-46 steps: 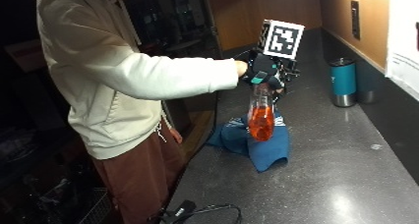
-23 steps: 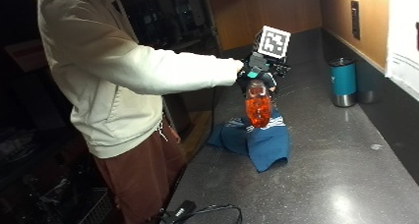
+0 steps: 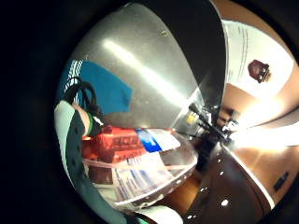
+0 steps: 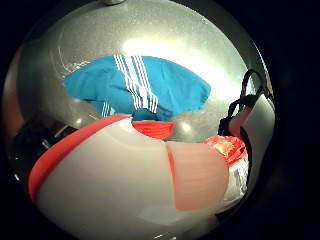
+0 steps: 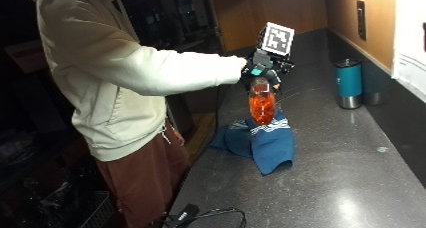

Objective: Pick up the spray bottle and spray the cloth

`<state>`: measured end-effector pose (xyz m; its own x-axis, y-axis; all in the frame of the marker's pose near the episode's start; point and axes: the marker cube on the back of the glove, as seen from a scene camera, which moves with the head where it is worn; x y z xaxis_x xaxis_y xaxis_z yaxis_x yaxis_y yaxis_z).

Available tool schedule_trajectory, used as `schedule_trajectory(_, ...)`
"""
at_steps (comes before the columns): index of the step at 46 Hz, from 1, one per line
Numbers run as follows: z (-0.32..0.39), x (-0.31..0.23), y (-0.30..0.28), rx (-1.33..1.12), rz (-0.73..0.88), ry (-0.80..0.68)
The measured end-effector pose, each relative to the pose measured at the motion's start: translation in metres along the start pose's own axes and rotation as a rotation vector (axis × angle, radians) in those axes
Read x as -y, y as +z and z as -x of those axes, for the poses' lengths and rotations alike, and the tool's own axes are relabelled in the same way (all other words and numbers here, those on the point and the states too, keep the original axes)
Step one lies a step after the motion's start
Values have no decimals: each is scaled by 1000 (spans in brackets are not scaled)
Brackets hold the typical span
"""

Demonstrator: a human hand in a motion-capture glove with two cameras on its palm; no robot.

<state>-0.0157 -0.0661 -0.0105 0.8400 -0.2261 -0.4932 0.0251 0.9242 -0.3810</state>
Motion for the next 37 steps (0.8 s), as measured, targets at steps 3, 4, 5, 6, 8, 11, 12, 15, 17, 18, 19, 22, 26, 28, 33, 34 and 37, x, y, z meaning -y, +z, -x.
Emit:
schedule_trajectory(3, -2, 0, 4, 38, -5, -11)
schedule_trajectory(4, -1, 0, 4, 58, -11, -15)
schedule_trajectory(5, 0, 0, 3, 82, -21, -20)
schedule_trajectory(6, 1, -1, 1, 107, -34, -28)
schedule_trajectory(8, 2, -4, -5, 163, -64, -52)
schedule_trajectory(11, 4, -10, -18, 277, -111, -86)
schedule_trajectory(12, 6, -12, -24, 322, -128, -98)
schedule_trajectory(15, 14, -16, -40, 443, -184, -134)
schedule_trajectory(17, 20, -17, -49, 511, -225, -154)
schedule_trajectory(18, 23, -18, -54, 543, -244, -162)
schedule_trajectory(19, 27, -18, -59, 576, -263, -171)
schedule_trajectory(22, 42, -18, -73, 699, -311, -207)
schedule_trajectory(26, 68, -14, -91, 878, -352, -262)
schedule_trajectory(28, 85, -10, -101, 967, -385, -287)
schedule_trajectory(33, 129, -5, -122, 1148, -469, -356)
schedule_trajectory(34, 134, -5, -124, 1182, -489, -368)
schedule_trajectory(37, 144, -6, -132, 1275, -556, -383)
